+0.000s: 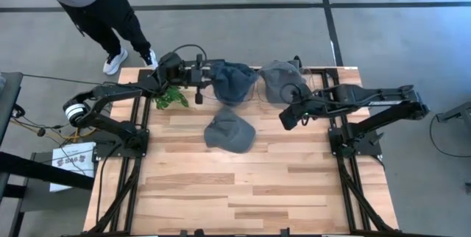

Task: Pick & Place hat
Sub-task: Put the blue cap into the left transparent bin

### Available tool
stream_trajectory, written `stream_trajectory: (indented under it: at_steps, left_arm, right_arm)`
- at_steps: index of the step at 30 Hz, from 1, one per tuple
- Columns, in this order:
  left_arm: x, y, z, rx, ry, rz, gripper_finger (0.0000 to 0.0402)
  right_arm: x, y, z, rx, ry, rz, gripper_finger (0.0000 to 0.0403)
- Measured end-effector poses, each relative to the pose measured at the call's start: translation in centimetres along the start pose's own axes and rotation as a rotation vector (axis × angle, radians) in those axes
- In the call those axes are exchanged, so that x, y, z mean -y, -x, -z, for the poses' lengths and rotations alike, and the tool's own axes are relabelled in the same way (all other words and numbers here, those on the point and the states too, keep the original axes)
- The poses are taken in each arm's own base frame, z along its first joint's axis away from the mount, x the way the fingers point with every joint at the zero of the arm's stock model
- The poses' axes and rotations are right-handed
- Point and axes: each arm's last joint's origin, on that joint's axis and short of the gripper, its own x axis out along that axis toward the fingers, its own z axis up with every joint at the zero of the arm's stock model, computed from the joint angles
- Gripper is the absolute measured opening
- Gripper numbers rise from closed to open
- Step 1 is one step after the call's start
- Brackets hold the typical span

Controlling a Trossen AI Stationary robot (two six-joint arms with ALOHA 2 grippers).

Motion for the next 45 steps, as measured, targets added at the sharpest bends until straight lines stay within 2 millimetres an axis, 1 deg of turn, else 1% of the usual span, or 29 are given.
stream_trajectory:
  at_steps: [2,5,7,9,13,17,19,21,24,26,29,32,35,38,41,43,45]
  left_arm:
    - [-0.1,0.0,-0.2,0.016,-0.011,-0.010,0.0002]
    - [-0.3,0.1,0.0,0.000,-0.002,-0.029,0.0002]
    - [-0.3,0.2,0.2,-0.018,0.001,-0.033,0.0002]
    - [-0.4,0.2,0.3,-0.025,0.010,-0.033,0.0002]
    - [-0.4,0.3,0.3,-0.024,0.022,-0.033,0.0002]
    - [-0.4,0.3,0.3,-0.024,0.024,-0.032,0.0002]
    - [-0.4,0.3,0.3,-0.024,0.029,-0.032,0.0002]
    - [-0.4,0.3,0.3,-0.024,0.030,-0.032,0.0002]
    - [-0.4,0.3,0.3,-0.023,0.034,-0.029,0.0002]
    - [-0.3,0.3,0.3,-0.015,0.038,-0.017,0.0002]
    - [-0.3,0.3,0.3,-0.013,0.044,-0.012,0.0003]
    - [-0.3,0.3,0.3,-0.013,0.046,-0.012,0.0005]
    - [-0.4,0.3,0.3,-0.019,0.045,-0.023,0.0002]
    - [-0.4,0.3,0.3,-0.019,0.044,-0.024,0.0003]
    - [-0.4,0.3,0.2,-0.012,0.037,-0.033,0.0002]
    - [-0.5,0.4,0.1,-0.014,0.037,-0.037,0.0002]
    - [-0.4,0.4,-0.2,-0.009,0.033,-0.039,0.0002]
  right_arm:
    - [-0.3,-0.3,-0.1,0.006,-0.017,-0.008,0.0157]
    - [-1.6,-1.0,-0.8,0.054,-0.029,-0.061,0.0153]
    - [-2.7,-1.9,-1.2,0.084,0.012,-0.091,0.0147]
    - [-3.9,-3.3,-1.5,0.102,0.080,-0.100,0.0136]
    - [-5.9,-6.9,-2.0,0.117,0.174,-0.069,0.0092]
    - [-6.6,-11.4,-2.2,0.060,0.192,0.020,0.0022]
    - [-6.8,-13.7,-2.4,0.051,0.174,-0.022,0.0008]
    - [-6.8,-15.7,-2.3,0.102,0.124,-0.108,0.0008]
    - [-5.9,-17.7,-1.8,0.219,0.019,-0.177,0.0002]
    - [-4.8,-18.7,-0.9,0.252,-0.037,-0.177,0.0001]
    - [-3.7,-19.8,-0.4,0.315,-0.094,-0.211,0.0001]
    - [-2.9,-21.3,-0.6,0.388,-0.136,-0.241,0.0000]
    - [-2.8,-22.7,-1.2,0.446,-0.138,-0.255,0.0000]
    - [-2.7,-23.9,-1.4,0.485,-0.142,-0.263,0.0000]
    - [-2.9,-24.7,-1.3,0.493,-0.124,-0.259,0.0000]
    - [-3.1,-24.9,-1.5,0.495,-0.115,-0.258,0.0000]
    - [-3.5,-24.6,-2.2,0.519,-0.089,-0.263,0.0000]
